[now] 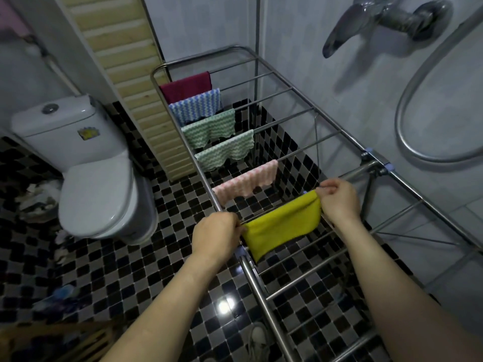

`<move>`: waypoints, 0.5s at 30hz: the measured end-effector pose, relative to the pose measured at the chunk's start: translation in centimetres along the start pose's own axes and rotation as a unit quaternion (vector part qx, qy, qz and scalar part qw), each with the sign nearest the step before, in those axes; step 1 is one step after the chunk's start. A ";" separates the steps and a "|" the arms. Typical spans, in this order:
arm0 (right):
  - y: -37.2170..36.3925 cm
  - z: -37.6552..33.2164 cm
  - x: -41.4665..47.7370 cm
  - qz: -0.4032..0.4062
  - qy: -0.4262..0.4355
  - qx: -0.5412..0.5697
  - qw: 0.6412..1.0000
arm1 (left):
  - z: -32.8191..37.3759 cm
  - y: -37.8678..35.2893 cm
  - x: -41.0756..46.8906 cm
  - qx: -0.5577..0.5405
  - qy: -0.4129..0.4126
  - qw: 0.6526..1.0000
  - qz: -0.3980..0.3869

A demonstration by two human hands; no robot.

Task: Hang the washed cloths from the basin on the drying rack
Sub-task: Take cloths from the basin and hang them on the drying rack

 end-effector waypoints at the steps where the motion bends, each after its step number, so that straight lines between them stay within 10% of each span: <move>1: 0.3 -0.3 0.3 0.013 0.011 -0.005 1.000 | 0.0 0.2 0.0 0.013 -0.009 1.000 0.005; 15: -3.0 -4.4 -2.3 -0.151 0.234 -0.203 0.939 | 0.4 -0.9 0.4 0.030 -0.007 0.999 -0.036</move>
Point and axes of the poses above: each hand's wrist, its own x-axis towards the middle knuckle, its own y-axis out of the back of the hand, z = x × y, the point moved 8 cm from there along x, towards the middle knuckle, and after that the axes turned 6 degrees about -x, right-handed, at the moved point
